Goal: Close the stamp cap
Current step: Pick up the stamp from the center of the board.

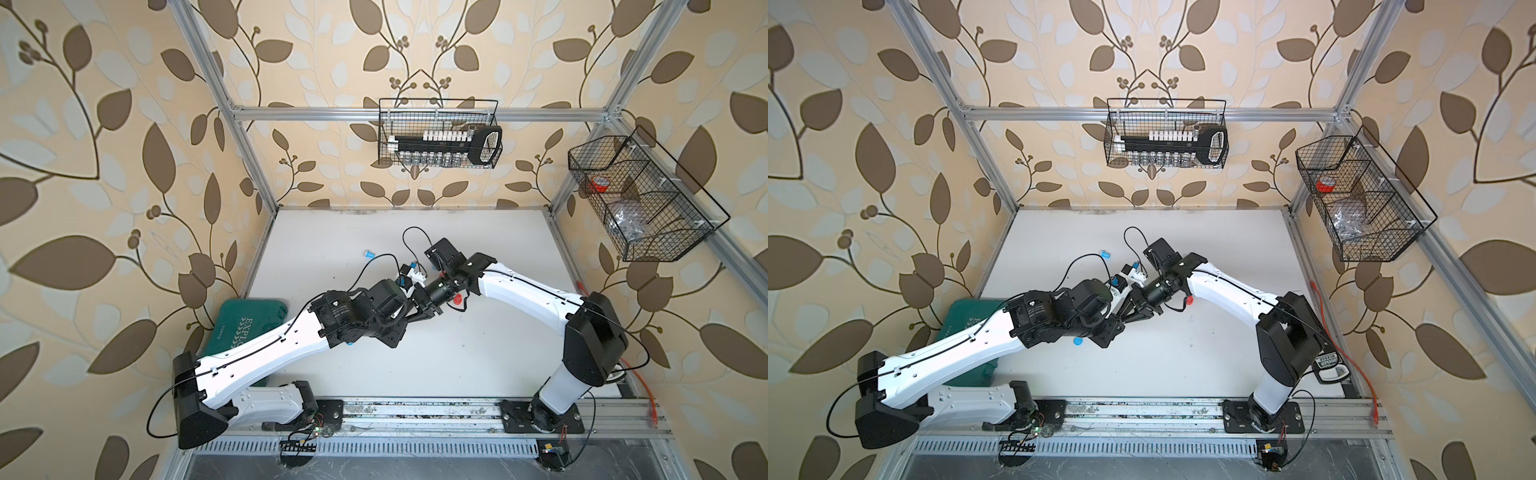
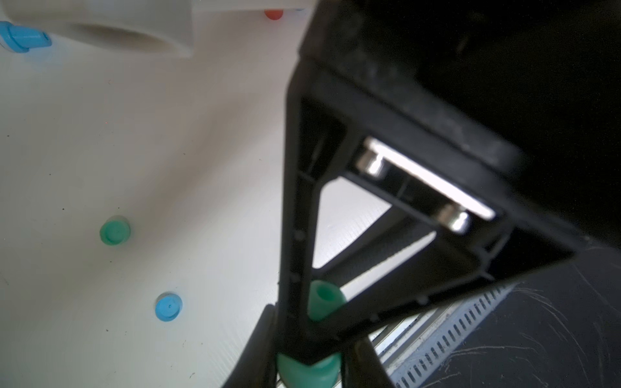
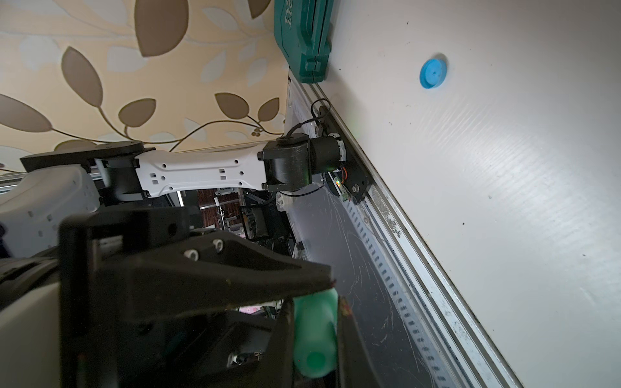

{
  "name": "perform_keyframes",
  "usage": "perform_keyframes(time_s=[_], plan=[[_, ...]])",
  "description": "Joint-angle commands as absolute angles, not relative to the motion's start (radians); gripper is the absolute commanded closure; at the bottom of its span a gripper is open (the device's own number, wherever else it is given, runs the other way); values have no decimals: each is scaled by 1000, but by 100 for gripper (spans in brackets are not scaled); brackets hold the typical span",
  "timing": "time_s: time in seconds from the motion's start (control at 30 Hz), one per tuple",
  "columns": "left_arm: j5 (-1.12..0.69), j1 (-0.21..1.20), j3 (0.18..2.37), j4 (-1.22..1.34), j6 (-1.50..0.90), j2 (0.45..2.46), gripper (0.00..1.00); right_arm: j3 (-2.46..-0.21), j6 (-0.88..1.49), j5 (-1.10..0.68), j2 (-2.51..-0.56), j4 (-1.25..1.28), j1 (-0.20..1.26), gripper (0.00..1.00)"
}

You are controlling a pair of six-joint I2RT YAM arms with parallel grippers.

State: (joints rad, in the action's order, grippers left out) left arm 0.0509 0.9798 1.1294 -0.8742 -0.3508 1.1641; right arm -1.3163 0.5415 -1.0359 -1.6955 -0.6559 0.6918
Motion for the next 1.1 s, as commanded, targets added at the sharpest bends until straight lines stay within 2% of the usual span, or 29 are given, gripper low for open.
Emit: perform_keyframes(time_s=[0.0,0.1,0.23,0.3,0.5,0.6,0.67,0.8,0.87,1.07], plan=[[110,979,1146,-861,-354,1123,74,-1292,491,-1006,-1679,-737,703,97],[117,978,1153,-871,-357,1121,66,-1294,467,-990,-1681,-768,704,98],[120,978,1165,-889,-359,1129,37,-1300,463,-942,-1683,-786,704,98],[132,977,1169,-897,-366,1129,34,-1309,463,-917,-1686,-796,698,98],[187,977,1170,-919,-370,1107,32,-1357,420,-810,-1687,-890,651,97],[233,953,1157,-944,-370,1082,37,-1400,372,-685,-1682,-996,607,97],[208,874,1122,-944,-368,1057,42,-1432,346,-616,-1670,-1051,581,97],[2,543,991,-874,-326,1018,48,-1490,322,-537,-1645,-1113,553,97],[-68,425,957,-839,-300,1040,50,-1508,321,-521,-1644,-1129,552,97],[-138,329,927,-741,-265,1223,60,-1500,332,-526,-1646,-1121,553,97]])
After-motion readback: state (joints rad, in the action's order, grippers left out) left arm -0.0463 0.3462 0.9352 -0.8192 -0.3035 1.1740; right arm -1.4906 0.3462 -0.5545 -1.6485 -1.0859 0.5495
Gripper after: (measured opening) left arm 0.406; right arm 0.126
